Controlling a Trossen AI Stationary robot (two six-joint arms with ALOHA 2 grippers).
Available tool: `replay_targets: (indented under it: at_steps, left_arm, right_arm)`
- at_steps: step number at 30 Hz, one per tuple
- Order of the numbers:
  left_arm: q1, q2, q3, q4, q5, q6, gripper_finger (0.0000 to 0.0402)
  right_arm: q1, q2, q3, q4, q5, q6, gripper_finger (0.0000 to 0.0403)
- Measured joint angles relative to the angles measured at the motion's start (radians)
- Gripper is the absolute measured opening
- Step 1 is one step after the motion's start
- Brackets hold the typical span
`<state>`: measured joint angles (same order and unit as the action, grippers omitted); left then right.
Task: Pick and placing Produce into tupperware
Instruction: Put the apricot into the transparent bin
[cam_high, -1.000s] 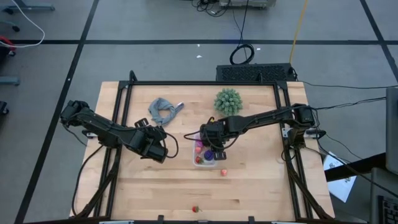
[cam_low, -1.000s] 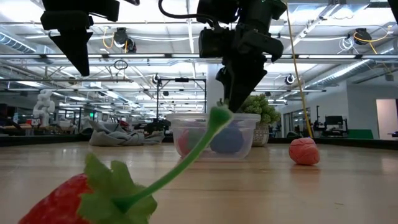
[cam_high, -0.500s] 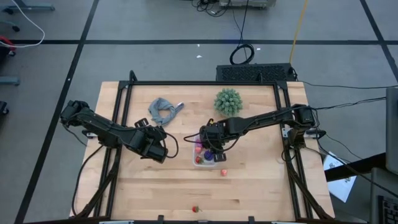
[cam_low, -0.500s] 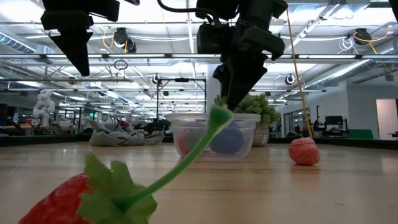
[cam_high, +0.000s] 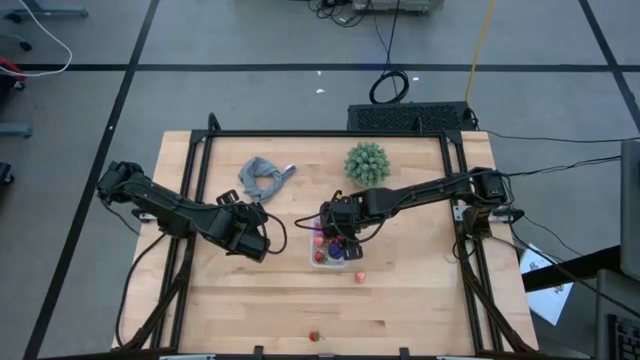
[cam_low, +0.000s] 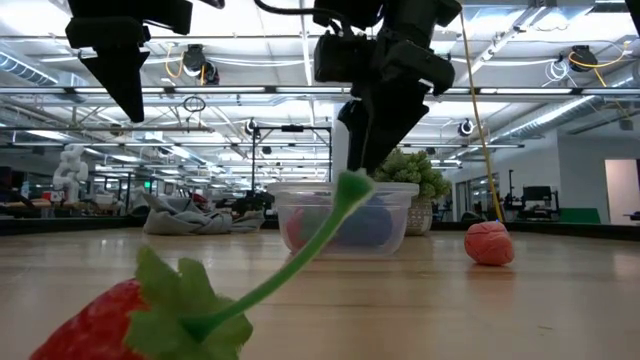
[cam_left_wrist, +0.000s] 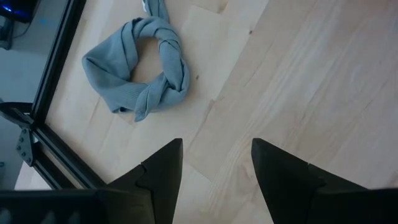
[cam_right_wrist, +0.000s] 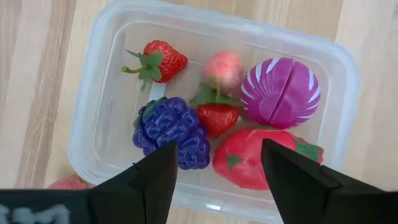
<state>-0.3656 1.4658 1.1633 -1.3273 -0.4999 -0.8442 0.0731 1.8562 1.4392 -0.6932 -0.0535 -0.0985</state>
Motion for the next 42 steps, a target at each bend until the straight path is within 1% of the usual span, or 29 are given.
replay_targets:
  at_steps: [4,7,9,13,16,19,23,28,31,35,42]
  left_arm:
    - [0.000,0.000,0.000,0.000,0.000,0.000,0.0198]
    - [0.000,0.000,0.000,0.000,0.000,0.000,0.0198]
    - [0.000,0.000,0.000,0.000,0.001,0.000,0.0198]
    - [-0.002,0.000,0.000,-0.003,0.006,-0.001,0.0198]
    - [-0.007,0.000,0.000,-0.003,0.007,-0.001,0.0198]
    - [-0.016,0.000,0.000,-0.003,0.009,-0.008,0.0198]
    - [-0.032,0.000,0.000,-0.003,0.010,-0.032,0.0198]
    - [-0.056,0.000,0.000,-0.001,0.011,-0.075,0.0198]
    - [-0.072,0.000,0.000,-0.001,0.011,-0.095,0.0198]
    - [-0.092,0.000,0.000,0.000,0.012,-0.119,0.0198]
    - [-0.111,0.000,0.000,0.000,0.011,-0.130,0.0198]
  right_arm:
    - [0.023,-0.002,0.075,-0.035,0.001,-0.021,0.0220]
    - [0.052,-0.002,0.157,-0.112,0.001,-0.020,0.0220]
    - [0.077,-0.002,0.214,-0.196,0.001,-0.009,0.0220]
    - [0.140,-0.004,0.304,-0.409,0.001,0.098,0.0220]
    - [0.188,-0.004,0.318,-0.556,0.000,0.212,0.0220]
    - [0.241,-0.004,0.318,-0.651,0.000,0.314,0.0220]
    - [0.315,-0.004,0.310,-0.629,-0.002,0.397,0.0220]
    - [0.379,-0.003,0.305,-0.558,0.002,0.446,0.0220]
    - [0.400,-0.003,0.283,-0.507,0.034,0.486,0.0220]
    - [0.411,-0.003,0.223,-0.457,0.083,0.508,0.0220]
    - [0.382,-0.003,0.092,-0.342,0.084,0.532,0.0220]
